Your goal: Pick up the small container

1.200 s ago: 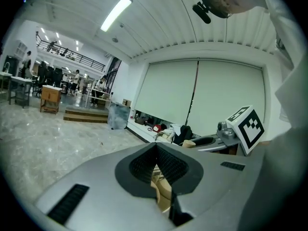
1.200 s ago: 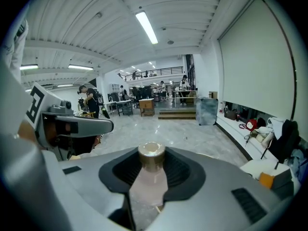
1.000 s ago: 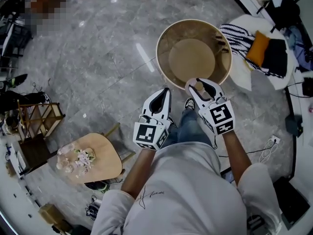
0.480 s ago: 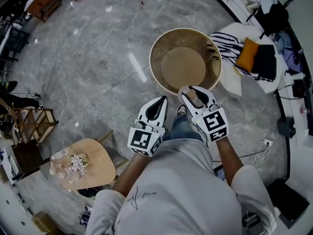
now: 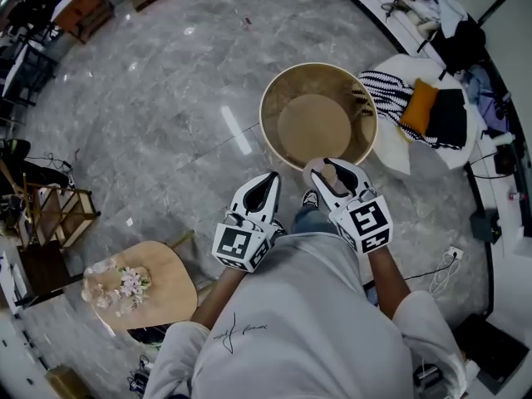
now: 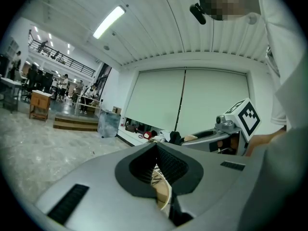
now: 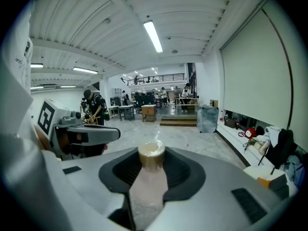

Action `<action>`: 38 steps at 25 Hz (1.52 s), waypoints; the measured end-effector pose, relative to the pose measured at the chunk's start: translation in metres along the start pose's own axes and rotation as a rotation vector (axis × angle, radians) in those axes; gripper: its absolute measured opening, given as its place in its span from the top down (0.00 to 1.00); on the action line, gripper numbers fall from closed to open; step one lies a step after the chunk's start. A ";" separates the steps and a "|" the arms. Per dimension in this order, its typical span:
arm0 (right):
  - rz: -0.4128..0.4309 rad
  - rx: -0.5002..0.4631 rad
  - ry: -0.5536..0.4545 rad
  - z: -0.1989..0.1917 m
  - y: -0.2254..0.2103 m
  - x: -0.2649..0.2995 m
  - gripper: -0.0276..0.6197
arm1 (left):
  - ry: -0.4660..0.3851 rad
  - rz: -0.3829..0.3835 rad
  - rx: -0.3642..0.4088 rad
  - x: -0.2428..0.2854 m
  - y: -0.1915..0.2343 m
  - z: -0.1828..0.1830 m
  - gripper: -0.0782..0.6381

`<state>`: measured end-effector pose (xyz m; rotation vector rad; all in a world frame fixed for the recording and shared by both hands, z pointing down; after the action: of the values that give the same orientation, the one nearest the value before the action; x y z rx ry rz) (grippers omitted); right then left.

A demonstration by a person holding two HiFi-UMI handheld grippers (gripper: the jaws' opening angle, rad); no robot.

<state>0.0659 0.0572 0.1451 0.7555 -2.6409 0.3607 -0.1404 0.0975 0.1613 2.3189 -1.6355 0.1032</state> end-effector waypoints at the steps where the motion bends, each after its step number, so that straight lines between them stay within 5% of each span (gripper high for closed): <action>1: -0.001 -0.001 -0.003 0.001 0.004 -0.001 0.74 | -0.007 -0.001 0.001 -0.003 0.001 0.002 0.87; 18: -0.022 0.002 -0.020 0.007 0.051 -0.015 0.74 | -0.053 0.014 0.012 -0.042 0.022 0.014 0.87; 38: -0.014 0.010 -0.017 0.009 0.055 -0.024 0.74 | -0.078 -0.021 0.006 -0.049 0.010 0.022 0.87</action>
<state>0.0519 0.1108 0.1197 0.7834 -2.6496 0.3659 -0.1694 0.1331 0.1314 2.3725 -1.6484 0.0137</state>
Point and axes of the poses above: the fingertips, and each gripper's own axes: x forward along the fingers, y to its left, z out of its top, the point moved 10 cm from there along -x, backward along the fingers, and after that the axes turned 13 degrees about z, right-handed, at the moved point
